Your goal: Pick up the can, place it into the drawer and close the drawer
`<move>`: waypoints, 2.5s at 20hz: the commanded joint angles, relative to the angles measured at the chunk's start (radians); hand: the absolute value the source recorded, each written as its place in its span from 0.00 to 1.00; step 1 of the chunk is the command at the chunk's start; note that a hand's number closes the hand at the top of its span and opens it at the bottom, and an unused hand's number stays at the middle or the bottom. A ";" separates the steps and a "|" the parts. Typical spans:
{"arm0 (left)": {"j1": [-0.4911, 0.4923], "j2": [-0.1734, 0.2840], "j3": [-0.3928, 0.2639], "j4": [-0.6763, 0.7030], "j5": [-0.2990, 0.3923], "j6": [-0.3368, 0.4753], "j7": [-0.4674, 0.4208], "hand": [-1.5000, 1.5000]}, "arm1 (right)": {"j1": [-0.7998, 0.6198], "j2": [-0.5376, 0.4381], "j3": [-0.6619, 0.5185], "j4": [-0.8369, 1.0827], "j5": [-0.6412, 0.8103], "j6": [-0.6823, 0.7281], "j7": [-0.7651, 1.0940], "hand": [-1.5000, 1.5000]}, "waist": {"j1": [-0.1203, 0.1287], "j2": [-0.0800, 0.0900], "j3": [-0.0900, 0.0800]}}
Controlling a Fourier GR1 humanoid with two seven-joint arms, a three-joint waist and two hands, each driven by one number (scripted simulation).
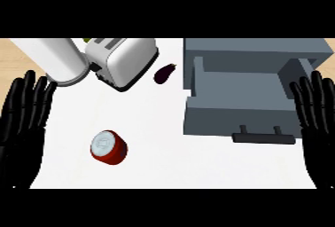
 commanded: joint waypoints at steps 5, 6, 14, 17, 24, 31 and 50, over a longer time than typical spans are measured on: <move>0.090 0.055 -0.124 -0.090 0.223 -0.265 -0.066 0.00 | -0.005 0.002 0.005 -0.042 0.029 -0.015 0.006 0.00 | -0.029 0.045 -0.008; 0.049 0.054 -0.168 -0.133 0.264 -0.286 -0.015 0.00 | -0.026 -0.005 -0.033 0.027 0.018 -0.011 -0.046 0.00 | -0.027 0.048 -0.006; 0.197 0.161 -0.077 -0.133 0.279 -0.281 0.268 0.00 | 0.021 -0.048 -0.106 0.031 -0.038 -0.021 0.274 0.00 | -0.029 0.049 -0.005; 0.317 0.148 -0.094 -0.127 0.227 -0.338 0.164 0.00 | 0.202 0.009 -0.033 -0.043 0.017 -0.013 0.171 0.00 | -0.031 0.047 -0.006; 0.229 0.147 -0.009 -0.229 0.355 -0.267 0.421 0.00 | 0.247 0.013 -0.072 -0.051 -0.027 0.031 0.122 0.00 | -0.035 0.048 -0.005; 0.156 0.121 0.061 -0.036 0.329 -0.320 0.332 0.00 | 0.308 -0.011 -0.152 -0.026 -0.090 0.104 0.050 0.00 | -0.040 0.048 -0.005; 0.155 0.005 0.025 0.325 0.046 -0.396 -0.015 0.00 | 0.198 -0.039 -0.268 0.040 -0.142 0.151 0.099 0.00 | -0.034 0.049 -0.006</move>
